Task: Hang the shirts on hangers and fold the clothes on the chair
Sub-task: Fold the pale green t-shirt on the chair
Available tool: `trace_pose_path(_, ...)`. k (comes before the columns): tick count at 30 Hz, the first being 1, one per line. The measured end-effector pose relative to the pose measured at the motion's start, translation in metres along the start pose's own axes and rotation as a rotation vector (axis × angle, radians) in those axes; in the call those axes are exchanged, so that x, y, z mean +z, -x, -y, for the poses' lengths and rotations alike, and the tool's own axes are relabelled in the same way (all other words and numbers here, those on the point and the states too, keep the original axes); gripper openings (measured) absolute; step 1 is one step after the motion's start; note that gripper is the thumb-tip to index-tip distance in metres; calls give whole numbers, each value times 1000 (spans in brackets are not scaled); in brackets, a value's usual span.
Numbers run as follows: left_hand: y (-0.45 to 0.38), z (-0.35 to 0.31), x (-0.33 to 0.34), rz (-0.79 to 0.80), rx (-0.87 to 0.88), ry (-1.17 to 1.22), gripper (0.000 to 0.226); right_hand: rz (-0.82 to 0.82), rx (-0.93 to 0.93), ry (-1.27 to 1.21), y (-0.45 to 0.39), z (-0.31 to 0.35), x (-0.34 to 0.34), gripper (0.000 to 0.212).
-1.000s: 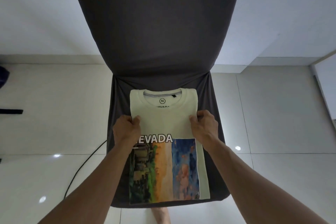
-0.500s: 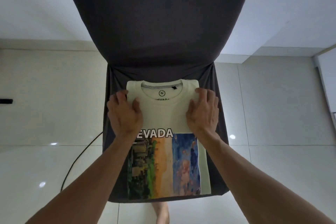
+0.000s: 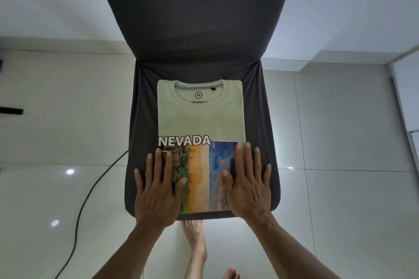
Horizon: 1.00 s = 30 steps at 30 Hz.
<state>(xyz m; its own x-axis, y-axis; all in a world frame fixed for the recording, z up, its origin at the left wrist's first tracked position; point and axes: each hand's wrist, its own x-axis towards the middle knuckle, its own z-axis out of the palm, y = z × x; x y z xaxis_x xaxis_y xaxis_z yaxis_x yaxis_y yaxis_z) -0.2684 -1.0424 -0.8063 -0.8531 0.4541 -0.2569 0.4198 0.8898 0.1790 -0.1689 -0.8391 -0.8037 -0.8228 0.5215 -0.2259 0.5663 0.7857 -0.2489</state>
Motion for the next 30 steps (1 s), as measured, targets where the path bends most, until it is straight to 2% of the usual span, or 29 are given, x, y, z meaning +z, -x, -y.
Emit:
trace_pose_path(4,-15,-21,-26,-120,-331,207,74,-123,228,-145,-15,12,-22,67)
trace_pose_path(6,-35,-33,-44,-118,-449,329,69,-57,302,-289,-33,22,-34,57)
trace_pose_path(9,-67,-43,-63,4,-686,629,64,94,504,-573,-62,30,-52,33)
trace_pose_path(11,-83,-37,-65,94,-777,844,60,158,630,-716,-74,31,-61,31)
trace_pose_path(13,-92,-30,-65,147,-747,934,53,186,639,-731,-81,30,-66,31)
trace_pose_path(16,-97,-23,-67,173,-674,955,41,215,525,-771,-86,30,-68,30)
trace_pose_path(18,-97,-20,-69,177,-634,997,46,239,485,-862,-86,29,-68,35)
trace_pose_path(21,-95,-22,-72,137,-631,1169,47,280,538,-1003,-89,29,-68,39)
trace_pose_path(23,-92,-30,-73,91,-599,1207,40,253,483,-988,-89,35,-67,37)
trace_pose_path(27,-90,-56,-86,-3,-428,1140,18,147,341,-931,-84,62,-76,27)
trace_pose_path(30,-95,-72,-106,-17,-352,1097,16,97,313,-969,-83,75,-95,23)
